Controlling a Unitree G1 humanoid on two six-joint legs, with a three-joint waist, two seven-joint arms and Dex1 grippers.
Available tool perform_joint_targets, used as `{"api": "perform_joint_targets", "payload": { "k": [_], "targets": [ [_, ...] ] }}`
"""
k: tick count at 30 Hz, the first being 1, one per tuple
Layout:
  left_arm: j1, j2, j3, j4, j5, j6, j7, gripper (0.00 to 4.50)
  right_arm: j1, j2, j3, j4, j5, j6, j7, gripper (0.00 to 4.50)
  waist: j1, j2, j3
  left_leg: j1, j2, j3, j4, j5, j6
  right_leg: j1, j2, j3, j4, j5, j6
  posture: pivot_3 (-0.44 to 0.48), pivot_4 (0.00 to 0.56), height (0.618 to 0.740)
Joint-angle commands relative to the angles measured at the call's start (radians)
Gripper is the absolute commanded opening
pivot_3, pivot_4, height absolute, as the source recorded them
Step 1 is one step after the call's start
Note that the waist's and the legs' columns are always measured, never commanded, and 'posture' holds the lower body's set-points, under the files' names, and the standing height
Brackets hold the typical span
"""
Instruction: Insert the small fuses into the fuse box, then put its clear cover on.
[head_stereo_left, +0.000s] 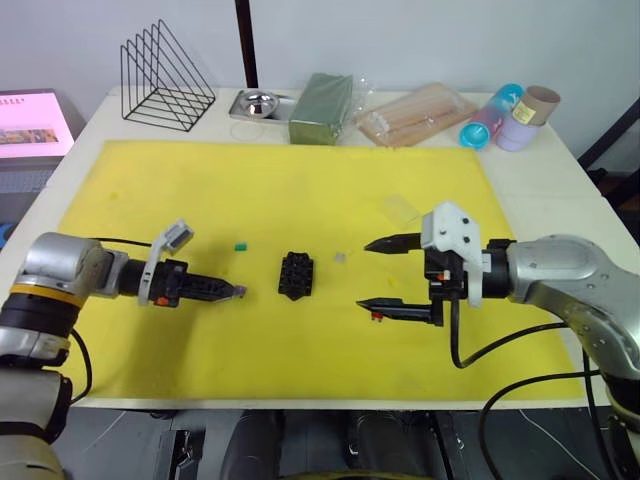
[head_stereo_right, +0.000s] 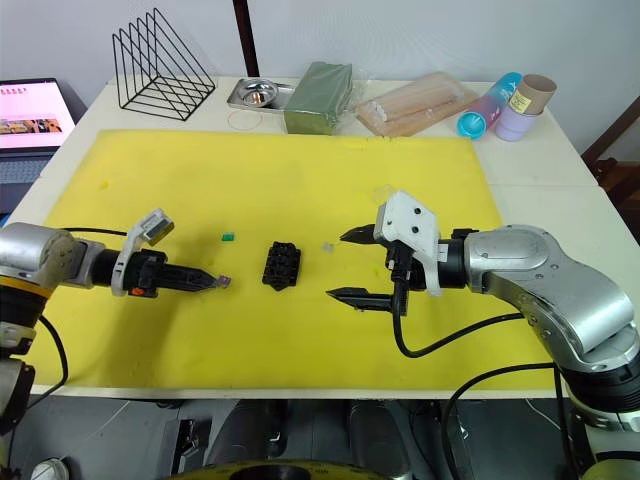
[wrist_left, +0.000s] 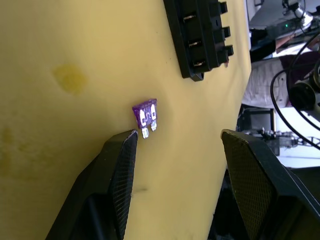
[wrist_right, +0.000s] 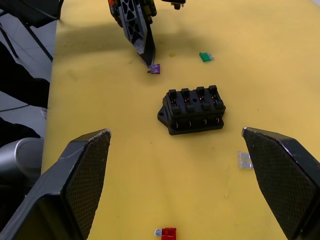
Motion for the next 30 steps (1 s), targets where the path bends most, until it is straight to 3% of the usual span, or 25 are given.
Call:
{"api": "perform_joint_targets", "payload": {
  "k": [1, 27, 30],
  "targets": [
    [-0.022, 0.001, 0.013, 0.024, 0.018, -0.032, 0.009, 2.84, -0.018, -0.013, -0.025, -0.022, 0.007, -0.003, 0.003, 4.5, 0.0, 0.0, 0.0, 0.0, 0.0, 0.0, 0.0, 0.0, 0.0, 0.0, 0.0, 0.0, 0.0, 0.0, 0.0, 0.0, 0.15, 0.74],
    [0.001, -0.065, 0.021, 0.061, 0.053, -0.11, 0.045, 2.84, -0.005, -0.018, -0.013, -0.046, -0.002, 0.016, -0.009, 4.5, 0.003, 0.0, 0.0, 0.0, 0.0, 0.0, 0.0, 0.0, 0.0, 0.001, -0.001, 0.0, 0.0, 0.0, 0.0, 0.0, 0.15, 0.74],
    [0.001, -0.062, 0.014, 0.075, 0.062, -0.124, 0.035, 2.27, -0.005, -0.017, -0.013, -0.046, -0.002, 0.016, -0.008, 4.5, 0.002, 0.001, 0.0, 0.001, 0.0, 0.0, 0.0, 0.0, 0.0, 0.001, -0.001, 0.0, 0.0, 0.0, 0.0, 0.0, 0.15, 0.74]
  ]
}}
